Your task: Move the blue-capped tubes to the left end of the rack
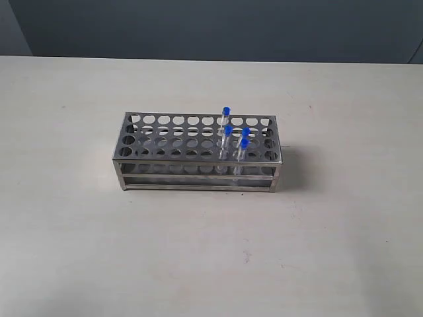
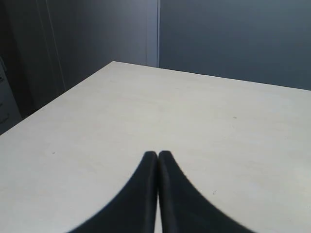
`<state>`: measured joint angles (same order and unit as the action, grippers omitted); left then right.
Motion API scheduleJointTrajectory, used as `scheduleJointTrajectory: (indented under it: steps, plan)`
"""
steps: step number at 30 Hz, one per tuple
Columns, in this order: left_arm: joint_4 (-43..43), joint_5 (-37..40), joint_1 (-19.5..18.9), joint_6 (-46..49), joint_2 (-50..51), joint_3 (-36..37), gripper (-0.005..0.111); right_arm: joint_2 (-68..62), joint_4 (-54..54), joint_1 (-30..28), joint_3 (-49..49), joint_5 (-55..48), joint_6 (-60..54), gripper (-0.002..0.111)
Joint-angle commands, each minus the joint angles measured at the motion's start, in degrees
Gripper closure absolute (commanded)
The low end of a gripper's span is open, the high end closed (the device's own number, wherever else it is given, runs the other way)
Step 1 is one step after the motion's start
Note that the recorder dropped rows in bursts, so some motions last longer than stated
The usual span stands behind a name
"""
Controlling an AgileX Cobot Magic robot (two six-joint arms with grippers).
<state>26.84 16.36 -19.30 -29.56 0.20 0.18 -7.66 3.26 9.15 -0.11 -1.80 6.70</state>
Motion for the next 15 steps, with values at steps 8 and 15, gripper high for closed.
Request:
scheduleJointTrajectory:
  steps: [8,15]
  plan:
    - [-0.06,0.38,-0.11,-0.03,-0.20,-0.18,0.106,0.29,29.51,-0.32,0.11,8.18,18.25,0.109]
    - [-0.06,0.38,-0.11,-0.03,-0.20,-0.18,0.106,0.29,27.30,-0.32,0.11,7.58,15.33,0.109]
